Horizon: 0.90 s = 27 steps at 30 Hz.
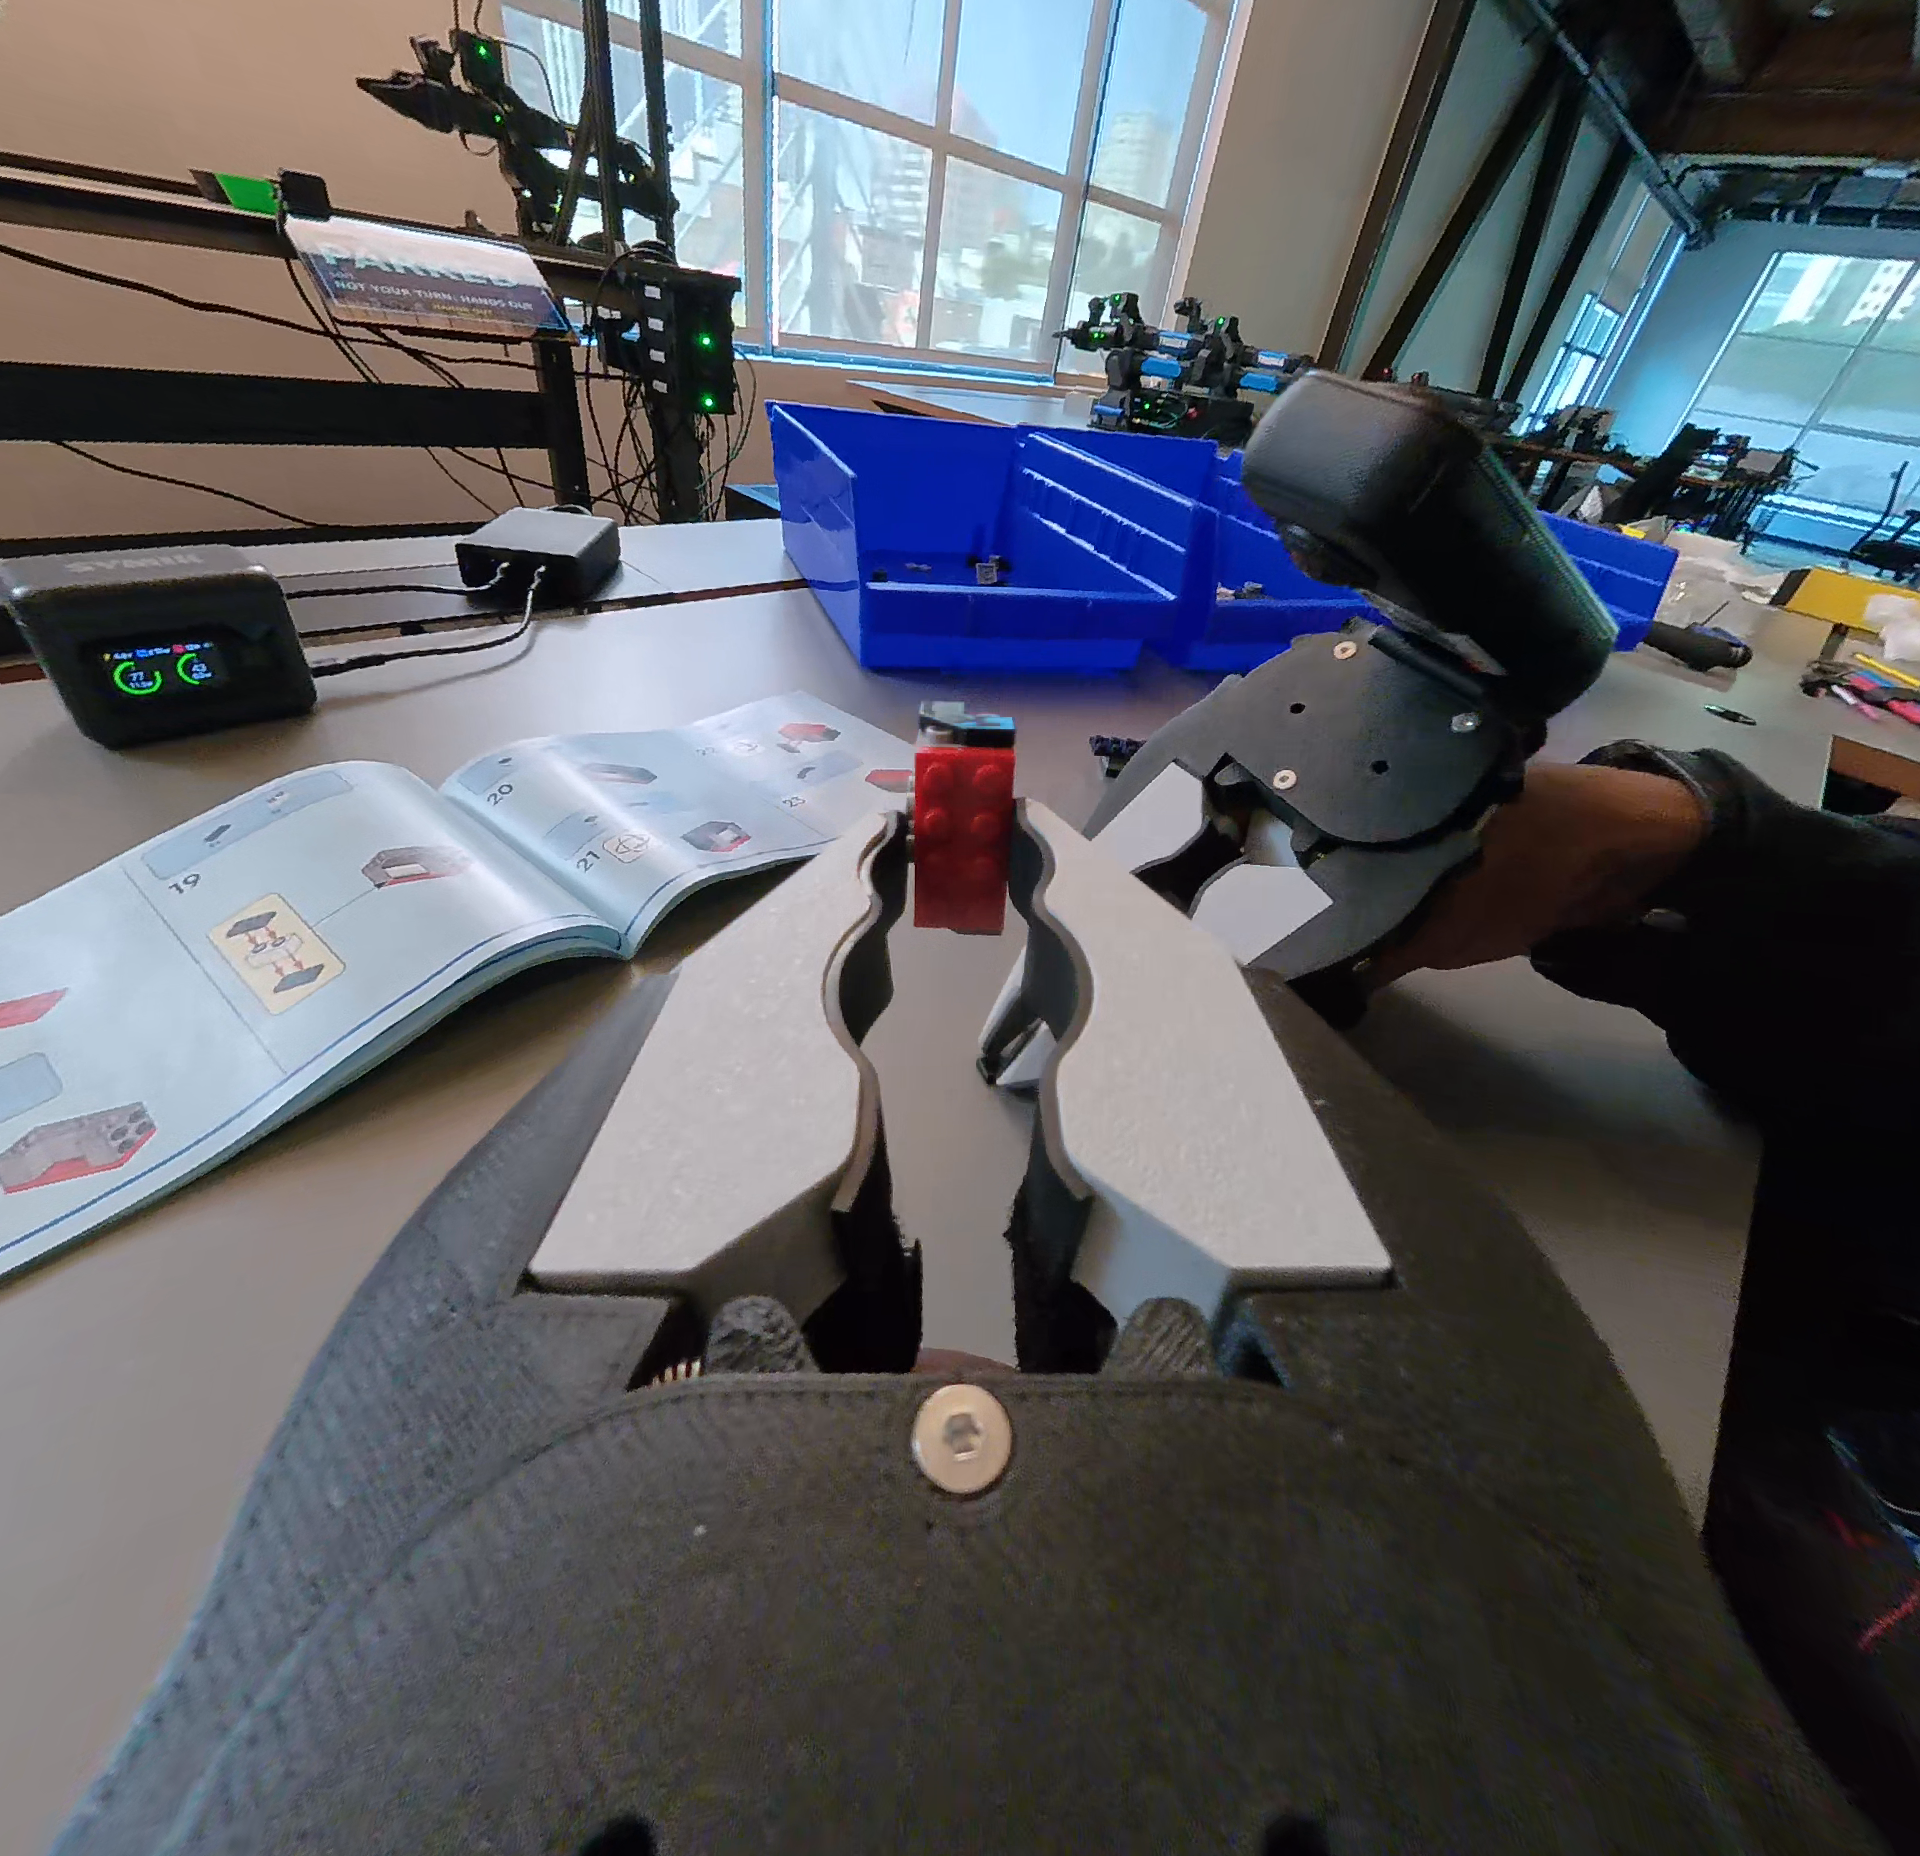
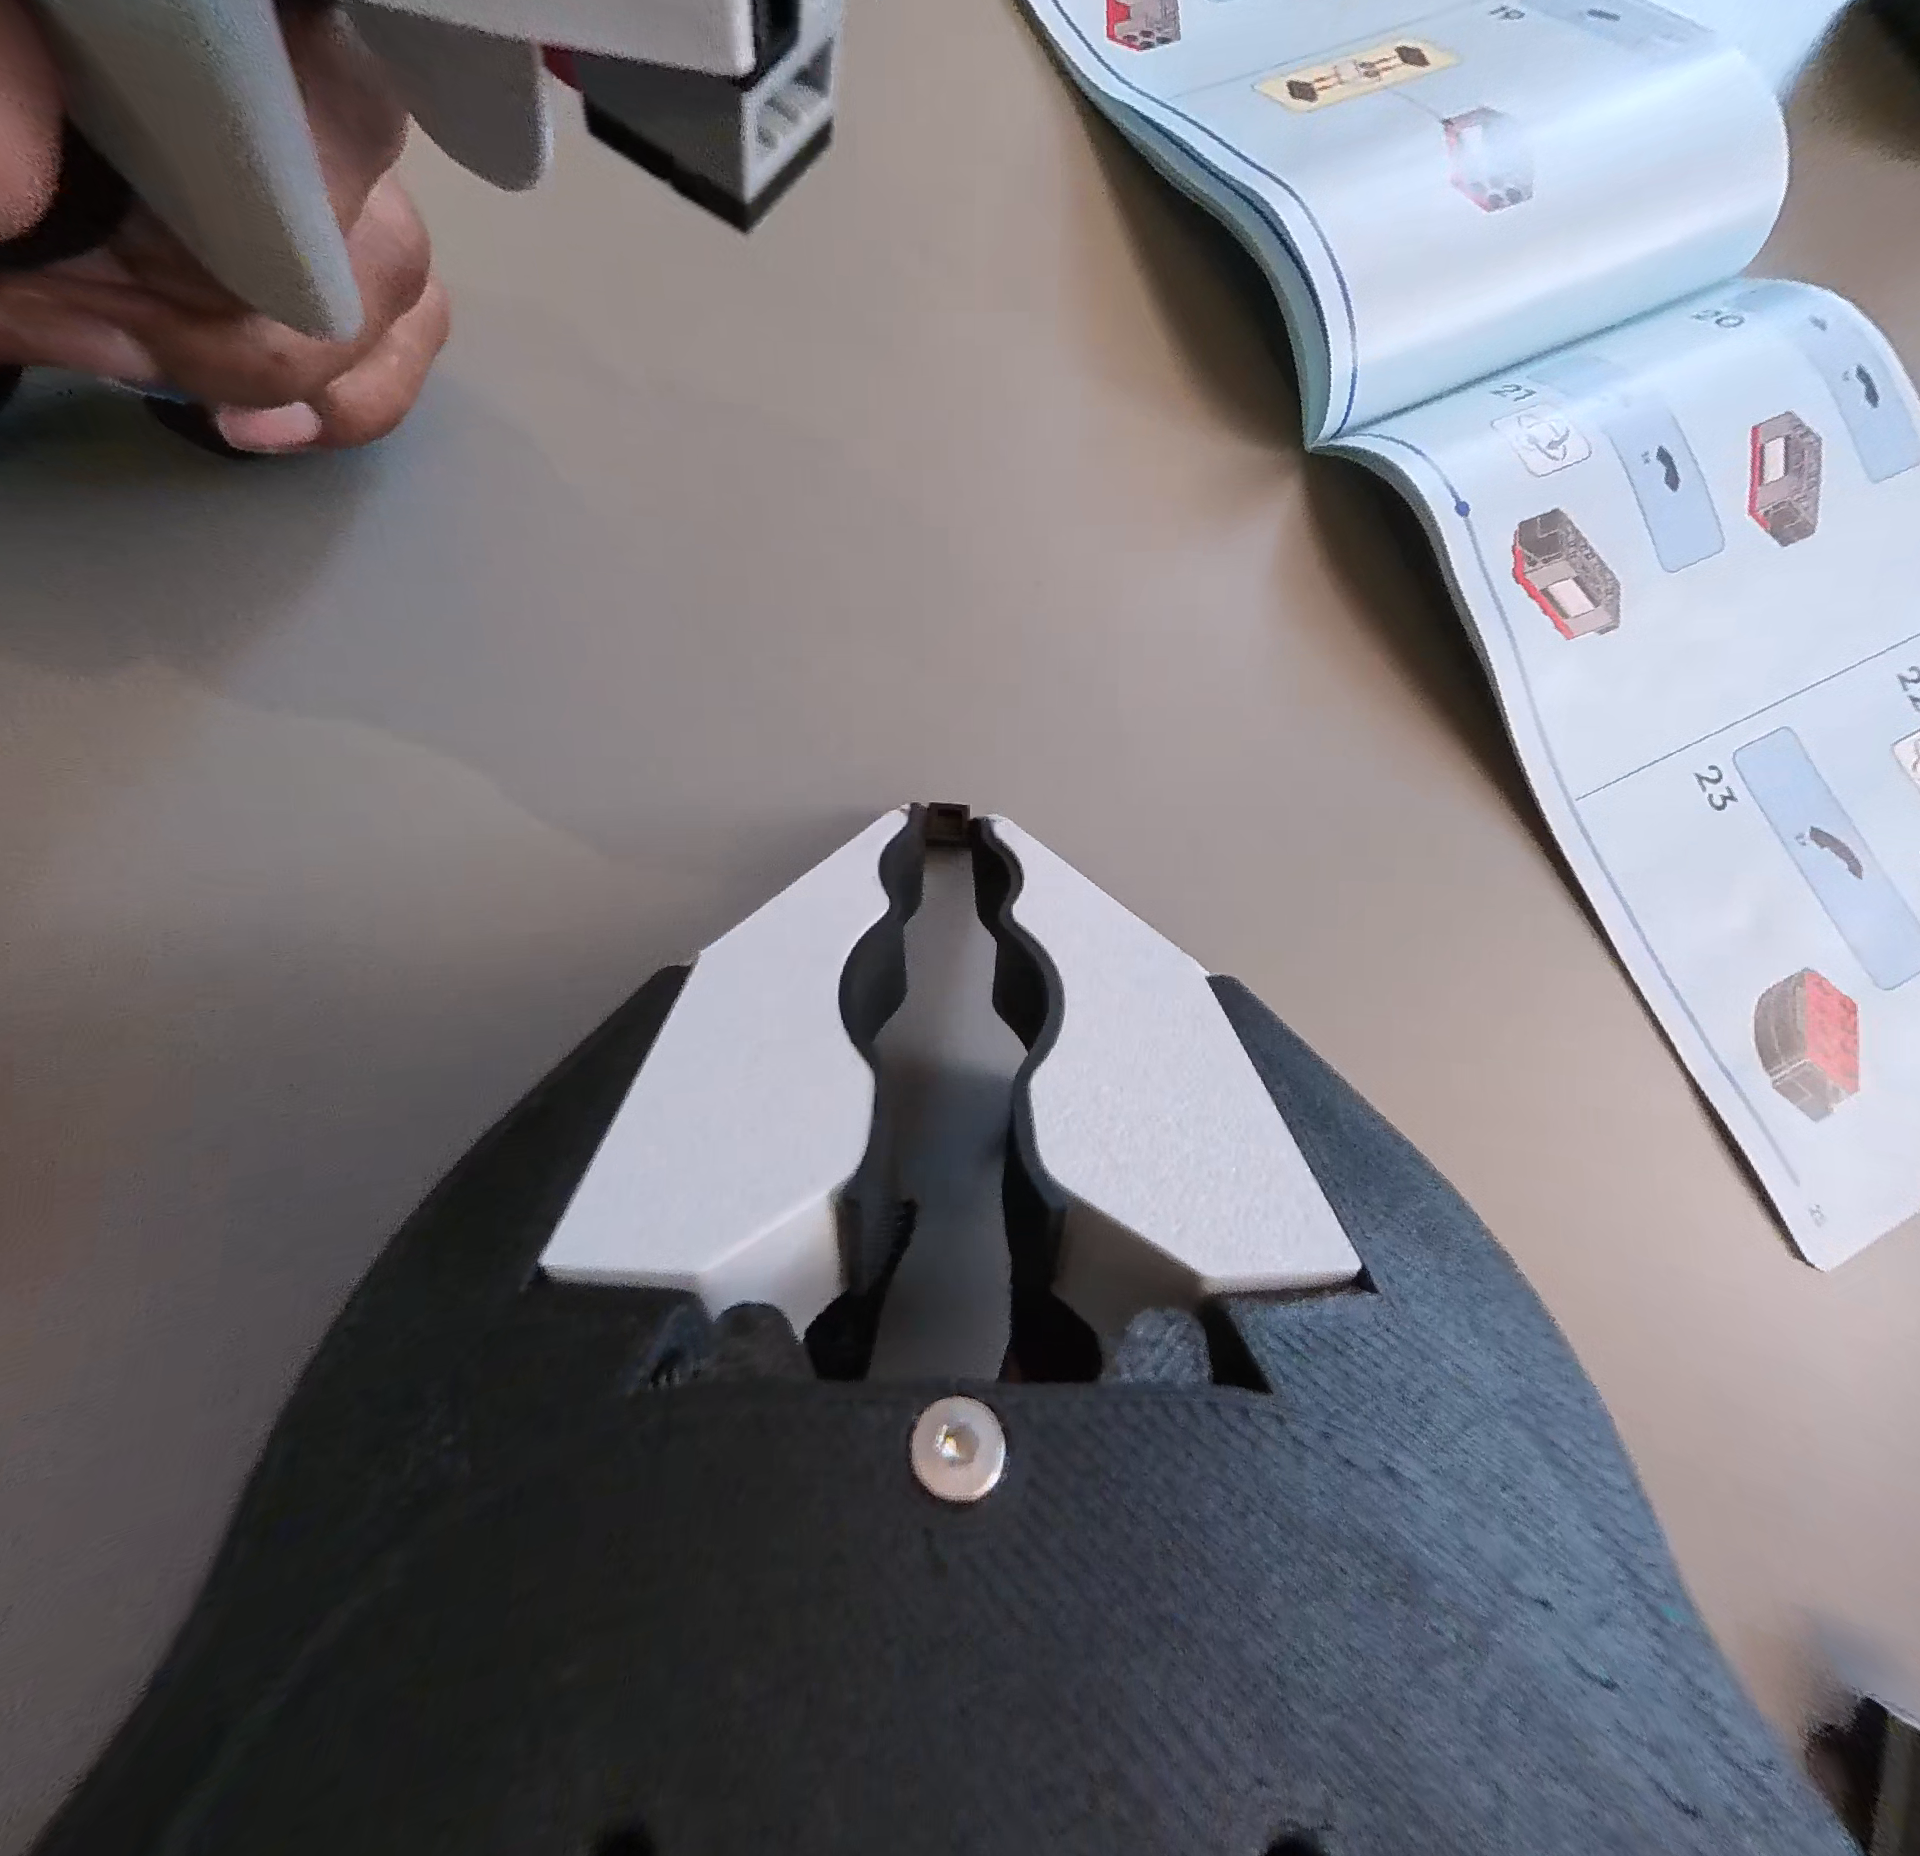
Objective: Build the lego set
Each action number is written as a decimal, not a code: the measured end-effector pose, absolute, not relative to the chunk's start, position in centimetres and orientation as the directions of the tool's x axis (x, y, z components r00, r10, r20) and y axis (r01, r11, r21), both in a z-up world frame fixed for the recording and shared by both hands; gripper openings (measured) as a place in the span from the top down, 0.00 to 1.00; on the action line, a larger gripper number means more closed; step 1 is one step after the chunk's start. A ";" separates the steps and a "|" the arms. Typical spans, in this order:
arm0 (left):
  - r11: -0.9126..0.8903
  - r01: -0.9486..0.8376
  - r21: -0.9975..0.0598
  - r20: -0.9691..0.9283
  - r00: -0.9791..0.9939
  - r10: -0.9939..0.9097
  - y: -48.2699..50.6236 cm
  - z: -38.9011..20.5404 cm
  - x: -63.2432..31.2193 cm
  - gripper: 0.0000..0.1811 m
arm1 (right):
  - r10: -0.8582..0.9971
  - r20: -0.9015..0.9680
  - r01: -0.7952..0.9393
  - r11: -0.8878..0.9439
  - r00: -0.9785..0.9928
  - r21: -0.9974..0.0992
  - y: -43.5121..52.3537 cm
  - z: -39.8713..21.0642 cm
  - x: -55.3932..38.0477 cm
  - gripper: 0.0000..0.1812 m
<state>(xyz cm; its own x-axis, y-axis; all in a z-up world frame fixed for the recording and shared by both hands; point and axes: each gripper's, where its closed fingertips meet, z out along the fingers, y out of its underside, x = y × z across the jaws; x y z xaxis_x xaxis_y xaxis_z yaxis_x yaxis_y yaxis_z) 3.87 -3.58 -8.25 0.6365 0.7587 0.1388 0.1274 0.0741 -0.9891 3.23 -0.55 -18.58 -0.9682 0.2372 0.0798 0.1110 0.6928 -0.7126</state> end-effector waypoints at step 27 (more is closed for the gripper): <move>0.144 0.171 -0.975 0.220 0.618 0.755 -4.8 -8.3 3.6 0.90 | 0.216 0.018 0.122 0.615 -0.976 -0.779 4.3 -16.5 6.1 0.86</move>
<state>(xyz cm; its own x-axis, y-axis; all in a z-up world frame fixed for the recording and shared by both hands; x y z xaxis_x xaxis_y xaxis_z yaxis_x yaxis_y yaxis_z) 3.56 -4.84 -8.28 0.6182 0.7546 0.2201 0.1712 0.1440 -0.9746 6.14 4.30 -16.45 -0.9761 0.2165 0.0176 0.1224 0.6153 -0.7788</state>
